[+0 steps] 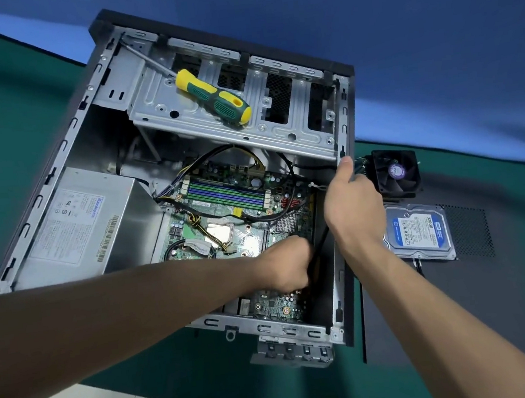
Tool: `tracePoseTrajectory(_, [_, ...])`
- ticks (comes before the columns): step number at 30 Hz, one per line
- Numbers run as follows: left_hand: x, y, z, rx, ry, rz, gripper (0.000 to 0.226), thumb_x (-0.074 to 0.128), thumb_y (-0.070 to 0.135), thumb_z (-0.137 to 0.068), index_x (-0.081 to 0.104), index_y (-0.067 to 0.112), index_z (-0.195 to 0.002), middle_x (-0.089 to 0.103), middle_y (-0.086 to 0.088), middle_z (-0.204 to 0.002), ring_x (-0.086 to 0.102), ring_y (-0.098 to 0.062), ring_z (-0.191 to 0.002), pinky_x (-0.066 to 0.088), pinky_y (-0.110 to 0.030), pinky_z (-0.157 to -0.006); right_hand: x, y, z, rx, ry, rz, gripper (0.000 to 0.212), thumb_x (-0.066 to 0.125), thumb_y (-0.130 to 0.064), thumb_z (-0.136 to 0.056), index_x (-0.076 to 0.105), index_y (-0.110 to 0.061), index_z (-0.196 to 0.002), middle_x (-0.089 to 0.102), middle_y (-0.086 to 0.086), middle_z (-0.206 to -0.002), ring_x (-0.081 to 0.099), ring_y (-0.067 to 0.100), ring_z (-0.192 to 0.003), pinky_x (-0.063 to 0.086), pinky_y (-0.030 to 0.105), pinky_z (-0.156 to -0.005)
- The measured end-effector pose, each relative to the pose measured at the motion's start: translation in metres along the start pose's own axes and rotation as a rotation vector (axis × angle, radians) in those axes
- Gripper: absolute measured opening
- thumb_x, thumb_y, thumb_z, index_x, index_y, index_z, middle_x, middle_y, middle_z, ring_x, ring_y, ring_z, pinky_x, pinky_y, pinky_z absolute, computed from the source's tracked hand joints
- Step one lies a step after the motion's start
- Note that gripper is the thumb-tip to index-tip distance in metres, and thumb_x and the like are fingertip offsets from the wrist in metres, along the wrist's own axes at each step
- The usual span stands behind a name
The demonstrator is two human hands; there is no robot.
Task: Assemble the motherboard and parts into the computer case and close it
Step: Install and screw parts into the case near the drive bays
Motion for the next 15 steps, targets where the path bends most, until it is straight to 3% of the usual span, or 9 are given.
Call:
tracePoseTrajectory(6, [0.0004, -0.0011, -0.0013, 0.009, -0.005, 0.020, 0.011, 0.055, -0.007, -0.078, 0.061, -0.008, -0.068, 0.049, -0.008, -0.053, 0.047, -0.017, -0.045, 0.037, -0.020, -0.035, 0.0006, 0.0000, -0.0007, -0.002, 0.002, 0.007, 0.060, 0.018, -0.051, -0.100, 0.059, -0.007, -0.107, 0.052, 0.006, -0.090, 0.043, 0.025, -0.083, 0.030, 0.034, -0.074])
tracePoseTrajectory(10, [0.0044, 0.0015, -0.0011, 0.013, -0.026, -0.011, 0.011, 0.053, -0.009, -0.076, 0.061, -0.009, -0.068, 0.045, -0.007, -0.050, 0.042, -0.016, -0.041, 0.029, -0.015, -0.028, 0.0019, -0.0004, -0.0013, 0.000, -0.001, 0.009, 0.062, 0.018, -0.051, -0.100, 0.059, -0.006, -0.112, 0.062, 0.014, -0.107, 0.043, 0.025, -0.084, 0.031, 0.034, -0.074])
tracePoseTrajectory(15, [0.0091, 0.0036, 0.0019, 0.022, -0.086, -0.027, 0.012, 0.050, -0.013, -0.074, 0.059, -0.006, -0.074, 0.046, -0.006, -0.053, 0.046, -0.015, -0.041, 0.029, -0.013, -0.028, 0.0020, -0.0003, -0.0010, -0.002, -0.002, 0.010, 0.063, 0.018, -0.050, -0.100, 0.059, -0.005, -0.113, 0.063, 0.015, -0.109, 0.043, 0.025, -0.084, 0.031, 0.034, -0.074])
Point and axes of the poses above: each hand's wrist, its own z-axis away from the middle knuckle, its own x-axis out of the palm, y = z × x, the point moved 8 cm from there along -z, towards the middle knuckle
